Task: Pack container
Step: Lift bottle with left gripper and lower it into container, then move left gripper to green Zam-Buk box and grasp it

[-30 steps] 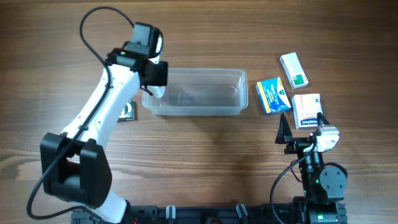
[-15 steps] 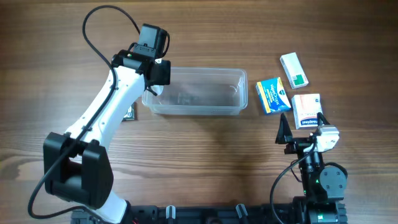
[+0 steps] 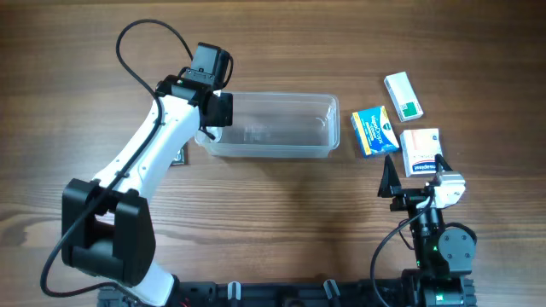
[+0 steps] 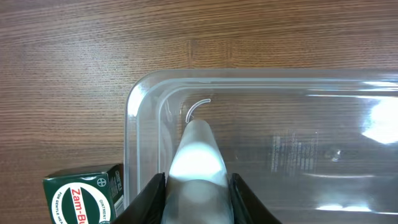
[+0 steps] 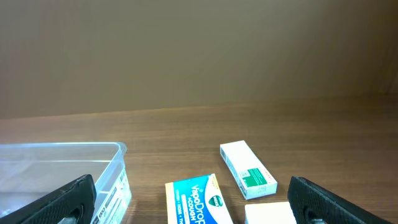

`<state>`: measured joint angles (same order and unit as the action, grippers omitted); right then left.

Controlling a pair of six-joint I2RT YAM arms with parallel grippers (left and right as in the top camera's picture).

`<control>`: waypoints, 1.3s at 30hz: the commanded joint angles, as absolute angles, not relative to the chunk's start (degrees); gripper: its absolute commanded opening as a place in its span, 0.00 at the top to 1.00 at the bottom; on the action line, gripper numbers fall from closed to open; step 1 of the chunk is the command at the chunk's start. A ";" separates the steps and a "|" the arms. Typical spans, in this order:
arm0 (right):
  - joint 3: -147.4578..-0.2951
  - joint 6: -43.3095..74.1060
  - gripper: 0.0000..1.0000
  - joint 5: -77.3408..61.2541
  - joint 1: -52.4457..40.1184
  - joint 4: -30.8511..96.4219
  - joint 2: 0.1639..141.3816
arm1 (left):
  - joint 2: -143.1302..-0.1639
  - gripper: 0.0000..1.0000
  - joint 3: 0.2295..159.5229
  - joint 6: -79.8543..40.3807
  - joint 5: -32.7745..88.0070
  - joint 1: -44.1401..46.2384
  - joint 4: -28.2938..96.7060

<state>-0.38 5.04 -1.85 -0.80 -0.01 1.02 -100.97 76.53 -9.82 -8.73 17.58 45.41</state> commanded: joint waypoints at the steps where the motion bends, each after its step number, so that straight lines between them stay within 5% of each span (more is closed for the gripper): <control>1: -0.30 4.60 0.00 -1.48 -0.45 -0.32 0.80 | -101.03 0.66 76.60 -10.98 -8.40 17.47 44.93; 8: -0.30 4.62 0.00 -1.48 -0.45 -0.30 0.80 | -101.01 0.27 76.60 -10.96 -8.43 17.47 44.97; 24: -0.30 4.62 0.00 -1.48 -0.45 -0.30 0.80 | -82.41 0.19 77.17 -10.79 -6.98 16.43 44.69; 34: -0.30 4.62 0.00 -1.48 -0.45 -0.32 0.80 | -77.91 0.17 76.93 -18.28 -4.29 -4.40 62.65; 39: -0.30 4.60 0.00 -1.48 -0.45 -0.32 0.80 | -80.38 0.19 70.48 -18.20 -2.35 -6.70 60.80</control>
<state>-0.38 5.04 -1.85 -0.80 0.01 1.02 -78.37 75.61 -16.97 -4.78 -6.33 62.89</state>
